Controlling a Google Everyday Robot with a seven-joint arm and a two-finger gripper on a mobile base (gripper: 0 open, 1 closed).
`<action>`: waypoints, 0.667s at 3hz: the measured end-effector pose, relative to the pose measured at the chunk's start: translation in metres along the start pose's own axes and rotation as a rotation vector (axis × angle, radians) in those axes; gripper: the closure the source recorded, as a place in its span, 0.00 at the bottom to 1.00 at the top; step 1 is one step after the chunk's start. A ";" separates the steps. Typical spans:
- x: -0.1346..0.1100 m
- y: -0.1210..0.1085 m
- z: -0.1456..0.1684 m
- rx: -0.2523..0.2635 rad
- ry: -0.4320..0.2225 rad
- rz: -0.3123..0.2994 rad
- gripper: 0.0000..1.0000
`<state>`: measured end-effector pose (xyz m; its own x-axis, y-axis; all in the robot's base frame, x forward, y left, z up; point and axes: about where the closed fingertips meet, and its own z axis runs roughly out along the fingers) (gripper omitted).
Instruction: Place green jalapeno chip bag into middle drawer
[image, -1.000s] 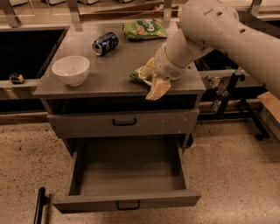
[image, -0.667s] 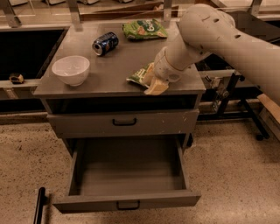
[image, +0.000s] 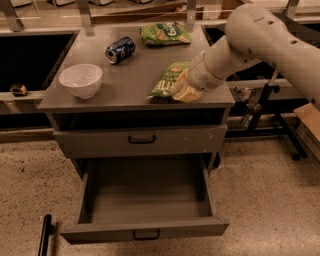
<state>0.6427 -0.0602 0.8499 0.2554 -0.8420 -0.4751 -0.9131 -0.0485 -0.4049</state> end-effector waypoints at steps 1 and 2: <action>-0.006 0.004 -0.066 0.006 -0.122 0.120 1.00; -0.020 0.048 -0.137 -0.081 -0.219 0.212 1.00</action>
Offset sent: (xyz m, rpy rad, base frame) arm -0.1924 -0.1058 0.1541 0.3431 0.3836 -0.0180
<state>0.5502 -0.1188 0.9468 0.1113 -0.7026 -0.7029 -0.9733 0.0658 -0.2198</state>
